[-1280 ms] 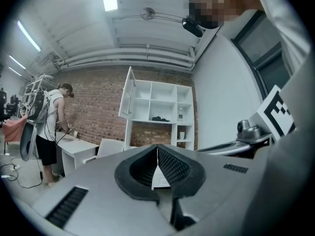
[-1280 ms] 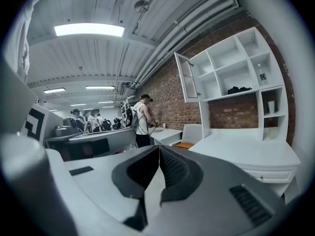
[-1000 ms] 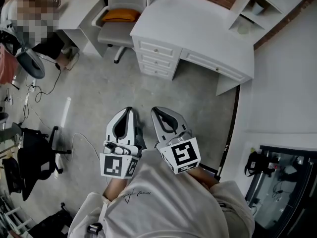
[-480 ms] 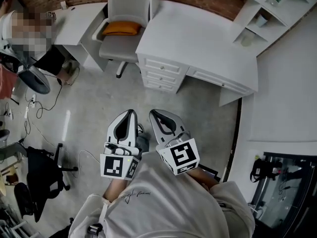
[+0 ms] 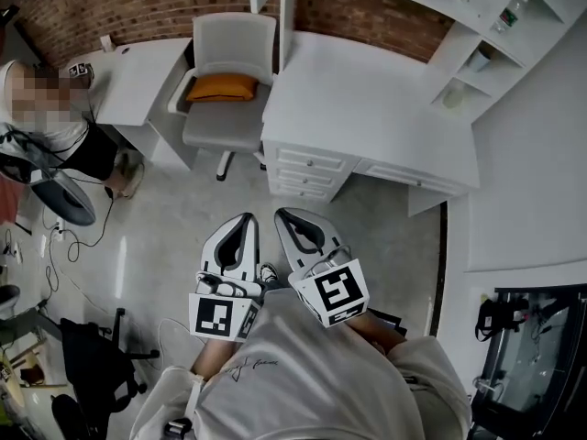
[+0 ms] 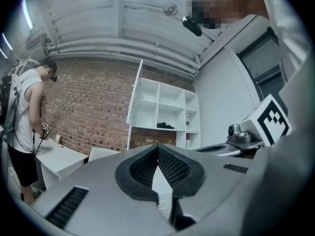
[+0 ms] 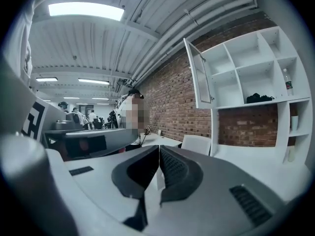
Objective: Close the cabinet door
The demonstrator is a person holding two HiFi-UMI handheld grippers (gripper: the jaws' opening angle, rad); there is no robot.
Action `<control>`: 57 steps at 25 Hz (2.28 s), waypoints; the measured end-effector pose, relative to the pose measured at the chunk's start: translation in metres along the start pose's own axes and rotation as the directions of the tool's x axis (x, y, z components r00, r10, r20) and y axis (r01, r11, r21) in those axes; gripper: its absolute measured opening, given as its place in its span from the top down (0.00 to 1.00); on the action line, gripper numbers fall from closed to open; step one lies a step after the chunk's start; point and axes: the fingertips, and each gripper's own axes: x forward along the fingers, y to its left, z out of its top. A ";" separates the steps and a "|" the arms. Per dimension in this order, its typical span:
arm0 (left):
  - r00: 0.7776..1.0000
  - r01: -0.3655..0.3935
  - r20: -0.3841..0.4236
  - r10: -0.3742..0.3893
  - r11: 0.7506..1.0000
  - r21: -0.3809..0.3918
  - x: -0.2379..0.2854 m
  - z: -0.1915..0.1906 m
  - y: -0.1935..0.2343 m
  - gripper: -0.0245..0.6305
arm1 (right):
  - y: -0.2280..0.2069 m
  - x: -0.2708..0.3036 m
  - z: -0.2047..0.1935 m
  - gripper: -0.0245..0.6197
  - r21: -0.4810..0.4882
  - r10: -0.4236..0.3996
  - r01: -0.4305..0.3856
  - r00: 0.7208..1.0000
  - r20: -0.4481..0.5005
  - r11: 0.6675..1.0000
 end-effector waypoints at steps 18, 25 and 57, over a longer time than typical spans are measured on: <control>0.995 0.087 -0.028 -0.091 0.990 -0.108 0.060 -0.015 0.070 0.94 | -0.030 0.077 0.029 0.92 0.013 -0.093 0.093 0.995 0.016 0.996; 0.996 0.087 -0.026 -0.089 0.993 -0.076 0.112 -0.011 0.087 0.94 | -0.072 0.116 0.046 0.92 0.014 -0.081 0.080 0.995 0.053 0.997; 0.989 0.147 0.036 -0.146 0.989 -0.024 0.300 0.028 0.174 0.94 | -0.218 0.298 0.184 0.82 -0.022 -0.217 0.227 0.953 0.213 0.974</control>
